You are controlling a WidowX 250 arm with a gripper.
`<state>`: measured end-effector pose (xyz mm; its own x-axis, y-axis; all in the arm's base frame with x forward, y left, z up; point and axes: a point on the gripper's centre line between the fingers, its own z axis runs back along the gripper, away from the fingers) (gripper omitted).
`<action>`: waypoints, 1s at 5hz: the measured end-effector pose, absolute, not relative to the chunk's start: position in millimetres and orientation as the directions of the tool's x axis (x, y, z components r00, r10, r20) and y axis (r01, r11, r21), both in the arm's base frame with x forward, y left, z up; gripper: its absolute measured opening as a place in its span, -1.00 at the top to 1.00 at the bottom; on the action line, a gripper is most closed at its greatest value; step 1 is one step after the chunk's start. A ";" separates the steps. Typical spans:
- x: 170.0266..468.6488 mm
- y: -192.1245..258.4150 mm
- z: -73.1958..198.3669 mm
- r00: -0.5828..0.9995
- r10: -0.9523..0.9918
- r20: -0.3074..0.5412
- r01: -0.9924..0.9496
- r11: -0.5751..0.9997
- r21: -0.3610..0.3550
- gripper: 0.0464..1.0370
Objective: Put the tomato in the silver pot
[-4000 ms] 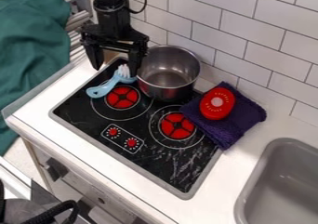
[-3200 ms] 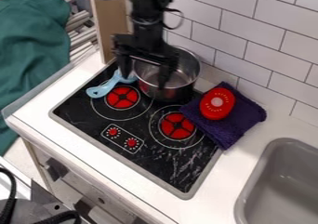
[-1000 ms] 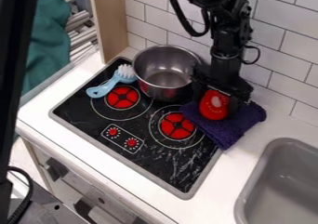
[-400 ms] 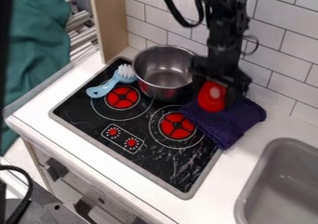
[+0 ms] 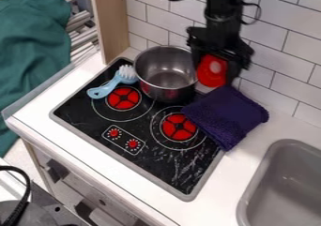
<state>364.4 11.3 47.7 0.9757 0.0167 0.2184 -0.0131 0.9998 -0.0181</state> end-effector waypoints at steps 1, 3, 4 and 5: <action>372.8 60.5 39.1 0.969 0.133 0.206 -0.130 0.991 -0.032 -0.57; 379.8 118.0 16.4 0.956 0.247 0.158 -0.242 0.969 -0.048 -0.71; 379.6 116.0 16.9 0.959 0.236 0.155 -0.231 0.972 -0.051 -0.96; 377.3 105.3 14.3 0.968 0.210 0.139 -0.205 0.978 -0.047 -0.95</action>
